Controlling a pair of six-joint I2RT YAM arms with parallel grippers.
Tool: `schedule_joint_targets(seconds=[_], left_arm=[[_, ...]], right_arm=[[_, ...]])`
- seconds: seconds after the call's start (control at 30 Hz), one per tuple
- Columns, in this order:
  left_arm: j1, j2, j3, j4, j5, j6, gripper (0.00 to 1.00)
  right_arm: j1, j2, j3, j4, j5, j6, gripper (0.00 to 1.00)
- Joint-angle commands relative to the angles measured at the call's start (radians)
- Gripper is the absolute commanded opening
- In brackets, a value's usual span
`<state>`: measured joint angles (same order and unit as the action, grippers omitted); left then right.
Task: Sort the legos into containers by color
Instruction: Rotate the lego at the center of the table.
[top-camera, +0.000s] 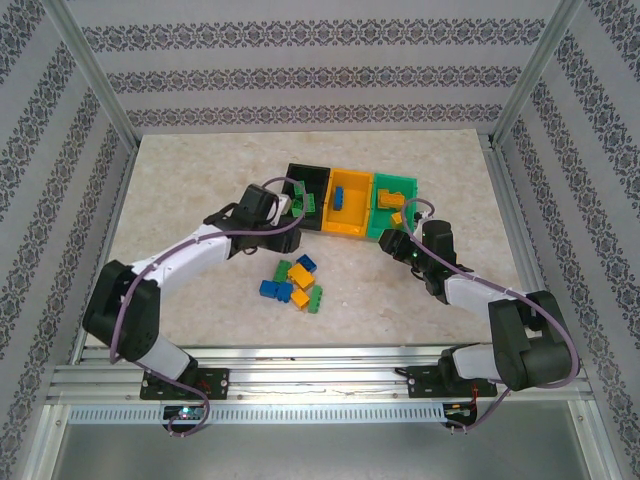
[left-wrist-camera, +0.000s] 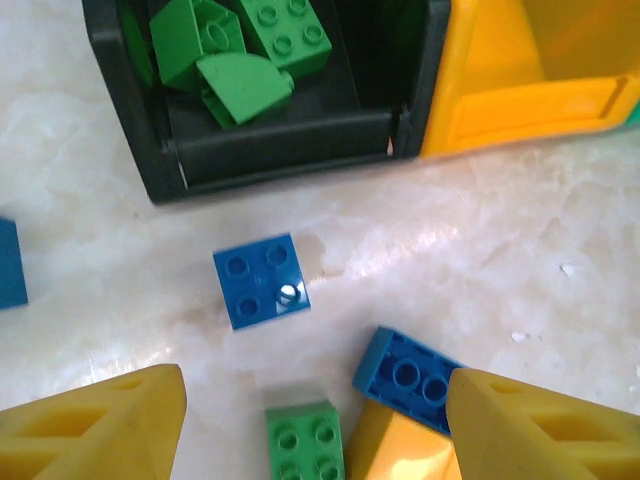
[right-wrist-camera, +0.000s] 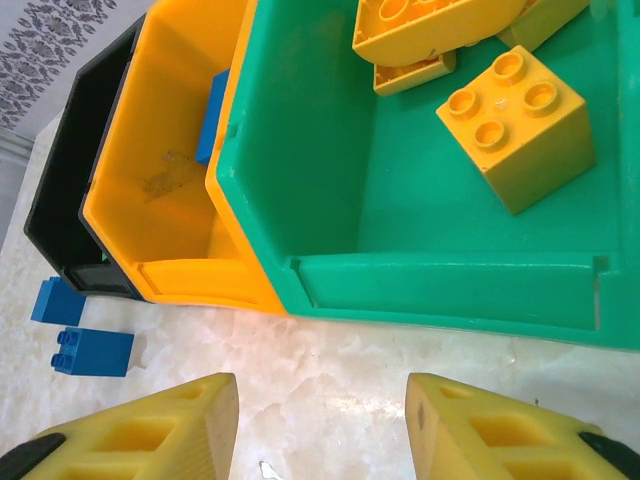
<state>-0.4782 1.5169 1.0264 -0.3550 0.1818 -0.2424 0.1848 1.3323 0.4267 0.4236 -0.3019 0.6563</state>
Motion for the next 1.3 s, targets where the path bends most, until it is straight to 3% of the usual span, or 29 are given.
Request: schedule_joint_targets(seconds=[0.0,0.33,0.7,1.0,1.27], left_arm=[[-0.011,-0.062,-0.065,0.008,0.041,-0.025,0.69],[-0.033,-0.180,-0.216,-0.005,0.113,-0.016,0.69],[-0.085,-0.304,-0.310,-0.022,0.118,-0.131,0.69],[-0.173,-0.297,-0.307,-0.052,0.035,-0.206,0.69],[-0.207,-0.151,-0.204,-0.066,-0.036,-0.223,0.69]], right_arm=[[-0.013,0.008,0.001,0.027,-0.016,0.003,0.48],[-0.014,0.011,0.002,0.026,-0.019,0.003,0.48],[-0.013,0.015,0.002,0.027,-0.022,0.005,0.48],[-0.013,0.026,0.004,0.032,-0.029,0.011,0.48],[-0.014,0.024,0.003,0.033,-0.031,0.014,0.48]])
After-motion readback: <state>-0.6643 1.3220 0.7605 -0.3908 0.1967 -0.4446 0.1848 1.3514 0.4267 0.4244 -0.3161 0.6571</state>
